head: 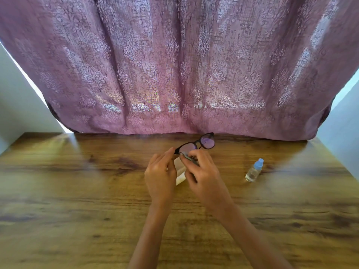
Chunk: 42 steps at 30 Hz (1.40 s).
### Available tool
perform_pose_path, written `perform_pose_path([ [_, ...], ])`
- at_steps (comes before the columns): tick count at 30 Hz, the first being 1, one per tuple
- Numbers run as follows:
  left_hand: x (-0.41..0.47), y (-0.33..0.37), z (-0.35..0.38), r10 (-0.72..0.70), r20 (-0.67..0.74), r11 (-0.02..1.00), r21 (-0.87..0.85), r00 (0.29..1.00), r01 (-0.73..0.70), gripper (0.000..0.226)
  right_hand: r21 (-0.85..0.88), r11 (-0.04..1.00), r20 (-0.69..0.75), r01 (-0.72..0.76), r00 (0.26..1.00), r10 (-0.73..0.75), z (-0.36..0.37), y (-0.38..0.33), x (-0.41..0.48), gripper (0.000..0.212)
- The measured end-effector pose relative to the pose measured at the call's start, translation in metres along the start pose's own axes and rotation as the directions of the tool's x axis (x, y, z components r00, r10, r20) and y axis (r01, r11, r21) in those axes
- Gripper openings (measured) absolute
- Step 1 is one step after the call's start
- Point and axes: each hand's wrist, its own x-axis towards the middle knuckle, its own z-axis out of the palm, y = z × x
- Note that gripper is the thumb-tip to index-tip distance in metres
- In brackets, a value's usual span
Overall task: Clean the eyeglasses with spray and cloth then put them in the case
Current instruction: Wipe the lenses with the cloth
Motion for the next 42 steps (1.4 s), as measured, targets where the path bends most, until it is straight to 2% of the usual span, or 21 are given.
perform_pose_path([
  [4,0.000,0.002,-0.001,0.033,-0.008,0.999,-0.022,0.999,-0.033,0.034,-0.007,0.999,-0.025,-0.042,0.999,0.042,-0.001,0.008,0.012,0.035],
  [9,0.002,0.000,-0.003,-0.008,-0.025,1.000,-0.025,1.000,0.007,0.036,-0.030,0.995,-0.046,-0.098,0.994,0.097,-0.004,0.017,0.012,0.033],
  [15,0.001,0.004,-0.004,-0.001,-0.012,1.000,-0.006,1.000,0.001,0.034,-0.018,0.999,0.035,0.035,0.999,-0.034,-0.004,0.004,0.008,0.036],
  [21,0.003,-0.002,-0.003,-0.033,-0.025,0.999,-0.001,0.999,0.033,0.027,-0.016,0.997,-0.042,-0.074,0.996,0.073,-0.005,0.016,0.015,0.039],
  [27,0.002,-0.001,-0.003,-0.014,-0.019,1.000,0.003,1.000,0.014,0.031,0.005,0.998,0.045,0.061,0.997,-0.061,-0.005,0.002,0.006,0.034],
  [33,0.003,0.000,-0.004,-0.043,-0.039,0.999,0.005,0.998,0.043,0.028,-0.027,0.999,-0.013,-0.047,0.999,0.046,-0.008,0.016,0.012,0.040],
  [38,0.002,0.003,-0.004,-0.007,-0.047,1.000,-0.009,0.999,0.007,0.029,-0.024,0.997,0.050,0.072,0.996,-0.071,-0.008,0.005,0.009,0.036],
  [42,0.002,-0.001,-0.004,-0.027,-0.053,1.000,-0.009,0.998,0.026,0.026,-0.013,0.999,-0.024,-0.048,0.999,0.048,-0.008,0.013,0.013,0.039],
])
